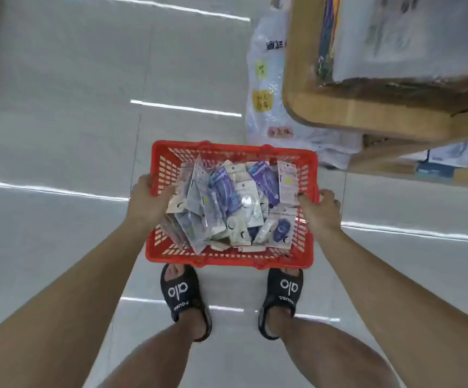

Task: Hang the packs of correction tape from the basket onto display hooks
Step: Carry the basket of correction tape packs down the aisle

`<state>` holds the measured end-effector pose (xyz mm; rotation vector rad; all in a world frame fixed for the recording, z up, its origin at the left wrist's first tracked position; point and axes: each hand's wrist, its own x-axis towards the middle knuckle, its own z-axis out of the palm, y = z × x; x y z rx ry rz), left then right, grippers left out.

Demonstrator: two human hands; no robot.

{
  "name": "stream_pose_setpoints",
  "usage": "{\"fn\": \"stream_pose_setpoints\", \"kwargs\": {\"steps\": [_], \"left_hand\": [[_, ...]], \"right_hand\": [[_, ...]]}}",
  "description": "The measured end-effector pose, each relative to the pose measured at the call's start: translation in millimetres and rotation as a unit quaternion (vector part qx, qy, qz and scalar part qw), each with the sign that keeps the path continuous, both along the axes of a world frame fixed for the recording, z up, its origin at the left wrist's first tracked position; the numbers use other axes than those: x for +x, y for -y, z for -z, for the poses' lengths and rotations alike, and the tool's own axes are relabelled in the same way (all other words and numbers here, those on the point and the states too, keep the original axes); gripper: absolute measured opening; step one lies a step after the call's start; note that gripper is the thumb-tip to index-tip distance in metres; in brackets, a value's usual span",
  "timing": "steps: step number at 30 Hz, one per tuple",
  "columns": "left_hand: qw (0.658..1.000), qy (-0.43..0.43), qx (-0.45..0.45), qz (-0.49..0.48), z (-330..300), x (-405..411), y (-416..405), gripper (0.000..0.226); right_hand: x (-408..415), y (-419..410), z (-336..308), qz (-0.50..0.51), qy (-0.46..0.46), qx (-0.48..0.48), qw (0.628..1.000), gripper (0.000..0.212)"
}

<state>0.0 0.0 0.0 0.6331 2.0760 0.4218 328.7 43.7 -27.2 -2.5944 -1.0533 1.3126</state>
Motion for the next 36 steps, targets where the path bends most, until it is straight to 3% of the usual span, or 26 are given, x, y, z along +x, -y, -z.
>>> {"fn": "stream_pose_setpoints", "kwargs": {"steps": [4,9,17,21,26,36], "left_hand": [[0.999,-0.025,-0.008,-0.046,57.4,-14.3,-1.7,0.062],[0.995,-0.014,-0.059,-0.078,92.3,-28.1,3.2,0.071],[0.990,-0.017,-0.122,-0.065,55.7,-36.5,14.4,0.066],[0.990,-0.015,-0.126,-0.062,-13.9,-31.8,34.7,0.062],[0.993,-0.022,-0.117,-0.029,-146.2,-5.9,47.1,0.053],[0.984,-0.029,-0.017,0.173,-418.6,141.5,8.0,0.055]], "right_hand": [[4.9,-2.7,52.2,0.031,0.035,-0.002,0.999,0.072],[6.4,0.8,83.0,0.098,0.021,0.017,0.995,0.060],[26.1,19.0,43.5,0.095,-0.006,-0.041,0.995,0.043],[33.8,48.5,-28.3,0.161,-0.036,-0.035,0.986,0.032],[57.2,93.6,-156.6,0.256,-0.067,-0.010,0.964,0.026],[174.8,184.0,-412.1,0.442,-0.106,0.101,0.885,0.017]]}}
